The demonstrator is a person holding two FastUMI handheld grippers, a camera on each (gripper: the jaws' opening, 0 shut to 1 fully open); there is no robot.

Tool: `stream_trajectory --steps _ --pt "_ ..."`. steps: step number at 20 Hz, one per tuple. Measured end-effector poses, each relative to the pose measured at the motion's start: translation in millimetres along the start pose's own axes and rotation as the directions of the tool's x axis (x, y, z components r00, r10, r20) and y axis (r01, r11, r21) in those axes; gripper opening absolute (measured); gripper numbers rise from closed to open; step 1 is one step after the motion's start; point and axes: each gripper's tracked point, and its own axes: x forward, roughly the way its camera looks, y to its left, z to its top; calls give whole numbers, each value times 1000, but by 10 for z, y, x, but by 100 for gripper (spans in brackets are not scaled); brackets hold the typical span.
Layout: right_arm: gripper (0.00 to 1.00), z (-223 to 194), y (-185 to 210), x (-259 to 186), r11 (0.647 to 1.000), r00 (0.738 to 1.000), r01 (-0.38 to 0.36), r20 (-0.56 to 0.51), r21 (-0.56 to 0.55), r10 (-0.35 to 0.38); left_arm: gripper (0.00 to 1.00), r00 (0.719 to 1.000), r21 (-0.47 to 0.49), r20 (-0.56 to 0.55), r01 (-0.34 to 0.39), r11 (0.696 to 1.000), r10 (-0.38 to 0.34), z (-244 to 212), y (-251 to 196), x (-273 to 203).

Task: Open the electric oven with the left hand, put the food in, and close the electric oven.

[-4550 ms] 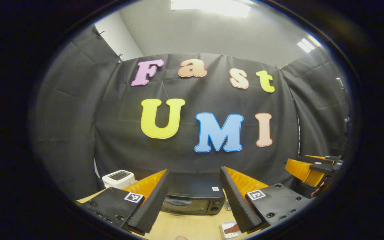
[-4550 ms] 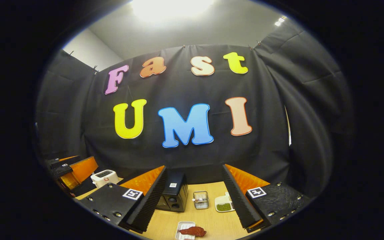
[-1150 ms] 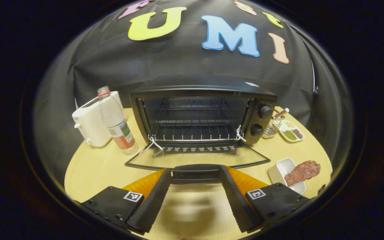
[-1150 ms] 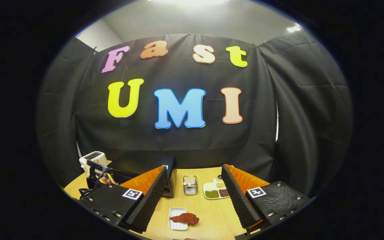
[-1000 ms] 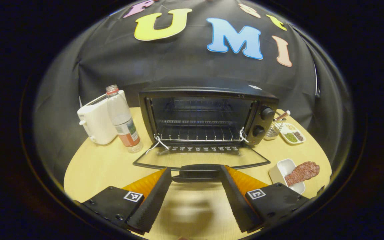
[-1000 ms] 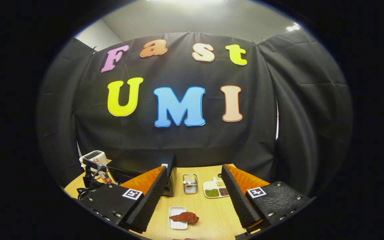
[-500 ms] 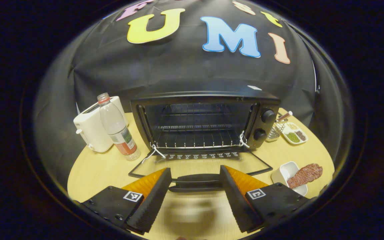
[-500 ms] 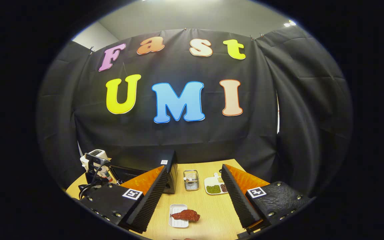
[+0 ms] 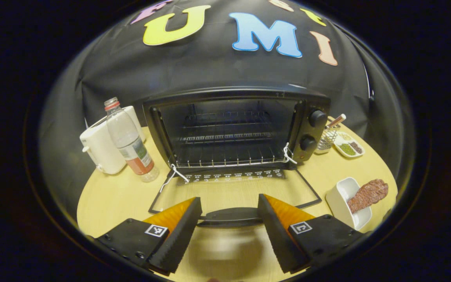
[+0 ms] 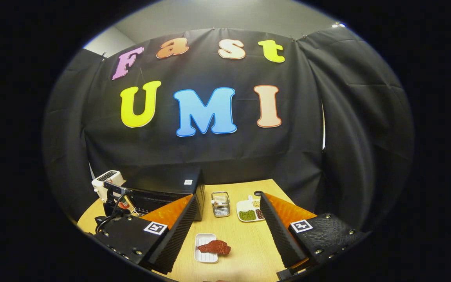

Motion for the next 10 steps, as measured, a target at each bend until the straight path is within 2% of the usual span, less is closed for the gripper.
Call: stream_trajectory --steps 3,6,8,10 --pt "98 -148 -34 52 1000 999 -12 -29 1 12 98 1000 -22 20 -10 1000 10 40 36 -65" --pt "98 -551 -36 193 997 991 -70 -112 11 71 98 989 -76 143 -21 997 31 502 91 -381" --pt "98 -865 -3 278 987 970 -127 -194 95 144 100 970 -103 238 -23 994 47 900 129 -700" --pt "98 -1105 43 357 960 943 -174 -243 219 227 97 943 -126 327 -10 992 51 1288 137 -1051"
